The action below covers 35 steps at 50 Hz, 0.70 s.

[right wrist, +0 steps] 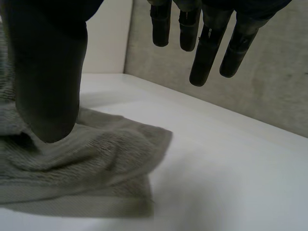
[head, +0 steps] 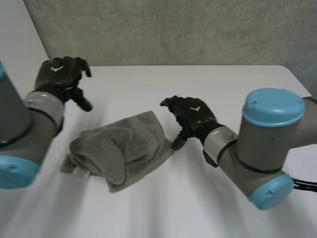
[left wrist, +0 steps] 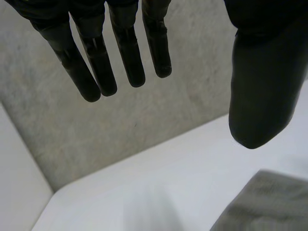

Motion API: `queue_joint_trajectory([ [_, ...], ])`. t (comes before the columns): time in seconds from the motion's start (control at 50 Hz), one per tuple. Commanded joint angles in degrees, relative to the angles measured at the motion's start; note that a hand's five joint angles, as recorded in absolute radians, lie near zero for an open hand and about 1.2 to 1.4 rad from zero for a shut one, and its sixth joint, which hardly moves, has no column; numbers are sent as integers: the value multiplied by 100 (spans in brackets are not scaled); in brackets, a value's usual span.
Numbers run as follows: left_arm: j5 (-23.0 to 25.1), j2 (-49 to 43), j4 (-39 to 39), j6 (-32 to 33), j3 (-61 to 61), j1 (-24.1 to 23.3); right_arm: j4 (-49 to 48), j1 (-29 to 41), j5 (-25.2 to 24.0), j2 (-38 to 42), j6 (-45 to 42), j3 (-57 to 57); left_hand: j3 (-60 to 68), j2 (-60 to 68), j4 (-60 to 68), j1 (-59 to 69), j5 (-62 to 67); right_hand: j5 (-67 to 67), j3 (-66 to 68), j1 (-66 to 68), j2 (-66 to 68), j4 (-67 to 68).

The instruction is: Fold the towel.

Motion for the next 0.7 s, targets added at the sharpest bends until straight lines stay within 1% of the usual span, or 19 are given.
queue_joint_trajectory([
  [0.02, 1133, 212, -268, 158, -615, 1147, 49, 268, 7, 532, -26, -505, -412, -435, -465, -443, -1312, -121, -1584, -323, -615, -540],
  [0.04, 1379, 247, -268, 280, -808, 1341, 76, 295, -11, 638, -17, -593, -412, -435, -465, -443, -1312, -96, -1559, -299, -591, -515],
  [0.1, 1583, 274, -277, 440, -985, 1510, 111, 304, -46, 744, -26, -681, -412, -435, -465, -443, -1312, -62, -1525, -265, -557, -481],
  [0.14, 1898, 283, -268, 807, -1344, 1720, 181, 312, -81, 954, 9, -900, -412, -435, -465, -443, -1312, -12, -1475, -214, -507, -431],
  [0.16, 1900, 283, -268, 809, -1346, 1721, 181, 312, -82, 955, 9, -901, -412, -435, -465, -443, -1312, -12, -1474, -214, -506, -431],
  [0.2, 2084, 221, -241, 1141, -1704, 1765, 313, 321, -82, 1183, 18, -1111, -412, -435, -465, -443, -1312, 256, -1207, 54, -238, -163],
  [0.32, 2164, 133, -136, 1424, -2154, 1756, 480, 348, -82, 1527, 27, -1349, -479, -502, -532, -511, -1379, 426, -1037, 223, -69, 7],
  [0.36, 2164, -112, 56, 1468, -2286, 1668, 480, 409, -55, 1736, 18, -1489, -463, -486, -515, -494, -1362, 794, -669, 591, 299, 375],
  [0.48, 2155, -341, 189, 1468, -2295, 1483, 489, 435, -46, 1922, 1, -1674, -294, -317, -347, -326, -1194, 1586, 124, 1384, 1092, 1167],
  [0.5, 2137, -411, 207, 1468, -2278, 1405, 480, 462, -55, 1966, -8, -1744, 222, 199, 169, 191, -678, 1853, 390, 1650, 1358, 1434],
  [0.52, 2111, -499, 224, 1468, -2243, 1335, 489, 479, -81, 2027, -26, -1832, 1176, 1153, 1124, 1145, 277, 2388, 926, 2186, 1894, 1969],
  [0.54, 2111, -500, 224, 1468, -2242, 1334, 489, 479, -82, 2028, -26, -1833, 1186, 1163, 1133, 1155, 286, 2394, 931, 2191, 1899, 1975],
  [0.56, 2093, -543, 242, 1442, -2199, 1264, 515, 497, -90, 2071, -34, -1920, 2019, 1996, 1966, 1987, 1119, 3476, 2013, 3274, 2982, 3057],
  [0.58, 2093, -544, 242, 1442, -2198, 1264, 515, 497, -90, 2072, -35, -1921, 2027, 2004, 1974, 1996, 1127, 3487, 2024, 3285, 2992, 3068],
  [0.62, 2085, -552, 251, 1433, -2093, 1141, 568, 506, -90, 2045, -96, -2043, 2982, 2959, 2929, 2951, 2082, 5864, 4401, 5661, 5369, 5445],
  [0.64, 2084, -552, 251, 1433, -2093, 1141, 568, 506, -90, 2045, -96, -2044, 2986, 2963, 2933, 2955, 2086, 5876, 4413, 5673, 5381, 5457],
  [0.66, 2076, -561, 251, 1424, -1997, 1062, 586, 497, -125, 2002, -140, -2061, 3452, 3429, 3399, 3421, 2552, 6869, 5406, 6667, 6374, 6450],
  [0.68, 2041, -570, 268, 1416, -1909, 966, 577, 453, -125, 1923, -192, -2070, 3923, 3900, 3870, 3892, 3023, 6879, 5416, 6676, 6384, 6460],
  [0.7, 2041, -570, 268, 1415, -1908, 965, 577, 453, -125, 1922, -193, -2070, 3928, 3905, 3875, 3897, 3028, 6879, 5416, 6677, 6385, 6460],
])
